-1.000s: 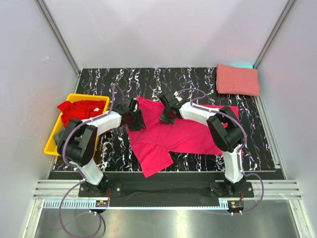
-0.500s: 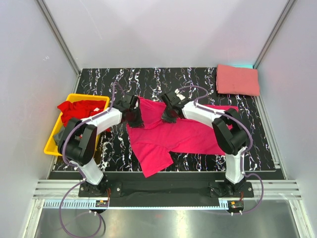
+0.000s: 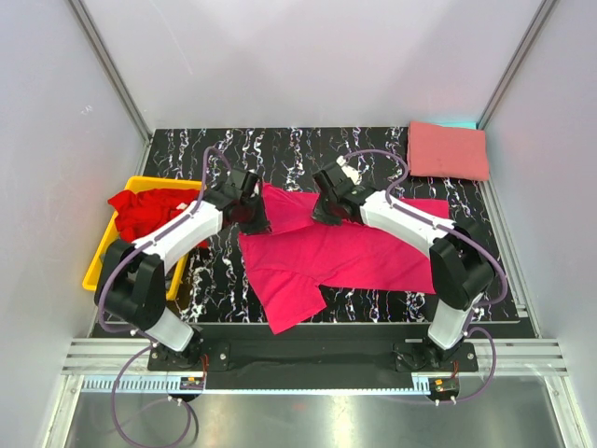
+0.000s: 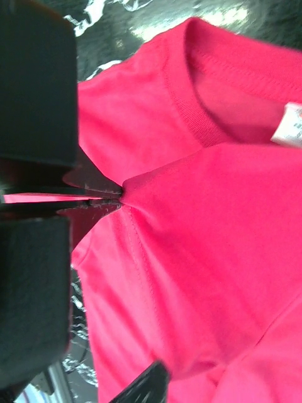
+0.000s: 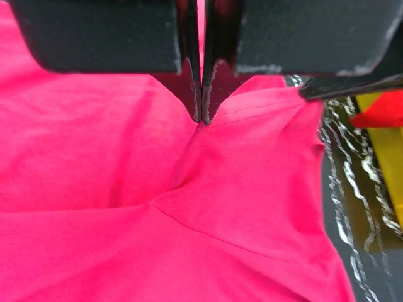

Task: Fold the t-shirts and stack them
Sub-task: Fold the tshirt

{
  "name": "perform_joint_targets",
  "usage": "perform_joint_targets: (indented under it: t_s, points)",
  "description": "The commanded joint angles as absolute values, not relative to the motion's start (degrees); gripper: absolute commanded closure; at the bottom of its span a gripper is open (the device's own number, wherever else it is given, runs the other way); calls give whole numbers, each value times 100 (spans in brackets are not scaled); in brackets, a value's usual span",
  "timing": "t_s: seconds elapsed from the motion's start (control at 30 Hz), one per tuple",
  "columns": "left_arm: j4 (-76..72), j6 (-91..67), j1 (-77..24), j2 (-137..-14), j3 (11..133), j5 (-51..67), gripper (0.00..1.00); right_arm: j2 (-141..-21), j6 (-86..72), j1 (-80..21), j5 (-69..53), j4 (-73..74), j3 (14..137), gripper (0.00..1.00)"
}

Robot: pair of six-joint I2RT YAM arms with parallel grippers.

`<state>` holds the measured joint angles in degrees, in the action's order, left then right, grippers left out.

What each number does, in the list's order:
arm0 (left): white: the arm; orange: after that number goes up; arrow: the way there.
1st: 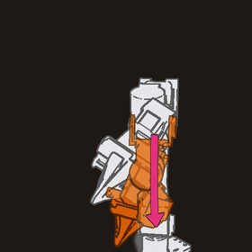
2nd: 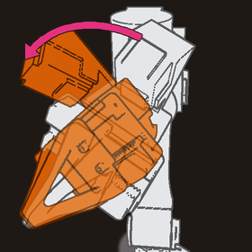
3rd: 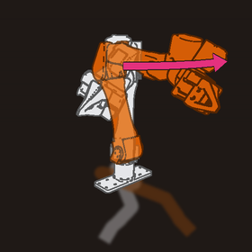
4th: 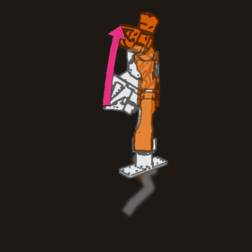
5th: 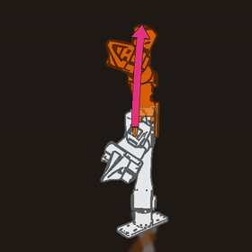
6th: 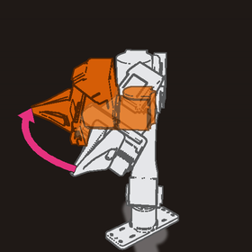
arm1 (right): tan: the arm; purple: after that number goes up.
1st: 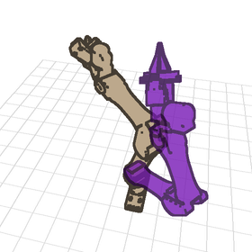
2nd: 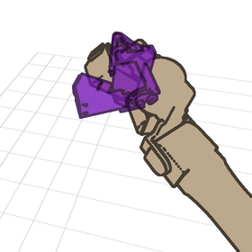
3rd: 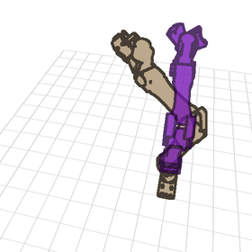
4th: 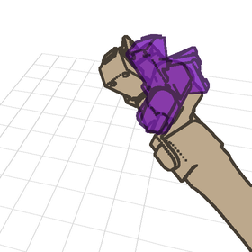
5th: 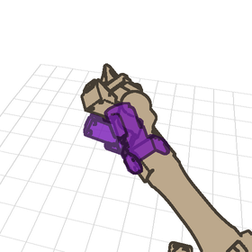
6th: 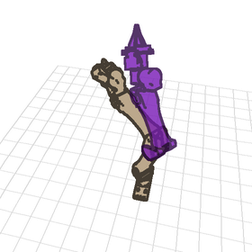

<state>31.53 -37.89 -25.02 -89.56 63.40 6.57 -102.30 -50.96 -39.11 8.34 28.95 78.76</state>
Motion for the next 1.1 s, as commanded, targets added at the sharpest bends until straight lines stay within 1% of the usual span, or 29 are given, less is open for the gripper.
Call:
perform_joint_targets:
  t_s: [0.0,0.17,0.37,0.43,0.53,0.57,0.6,0.63,0.67,0.73,0.8,0.93,1.07]
  points:
    - [3427,-3911,-2689,-8666,6460,475,100,-10002,-4869,-3946,836,2971,7656,100]
    - [3419,-4121,-3032,-8640,6004,88,100,-9967,-4825,-3946,800,2725,7085,100]
    - [2874,-4508,-3226,-8710,5414,395,100,-10002,-4641,-3955,607,2453,6733,100]
    - [2944,-4518,-3226,-8771,5510,474,83,-9984,-4518,-3946,510,2338,6636,100]
    - [3294,-4369,-3208,-8807,5913,361,63,-9923,-4308,-3946,361,2277,6627,100]
    - [3418,-4194,-3173,-8798,6063,169,58,-9888,-4176,-3946,299,2268,6662,98]
    - [3506,-4079,-3129,-8789,6204,54,54,-9870,-4123,-3946,273,2302,6680,93]
    - [3637,-3956,-2972,-8772,6518,18,48,-9844,-4087,-3946,246,2311,6706,81]
    - [3673,-3703,-2875,-8771,6678,-156,47,-9792,-3991,-3946,229,2372,6750,75]
    - [3630,-3455,-2568,-8859,7142,-359,45,-9739,-3911,-3938,333,2478,6811,68]
    - [3411,-3068,-2383,-9017,7399,-465,45,-9721,-3902,-3859,535,2680,6943,68]
    - [3340,-2594,-2162,-10016,8469,-851,48,-9800,-4078,-3394,633,2786,7066,70]
    - [3401,-2321,-2145,-10993,9315,-853,50,-9826,-4096,-2858,685,2909,7189,70]
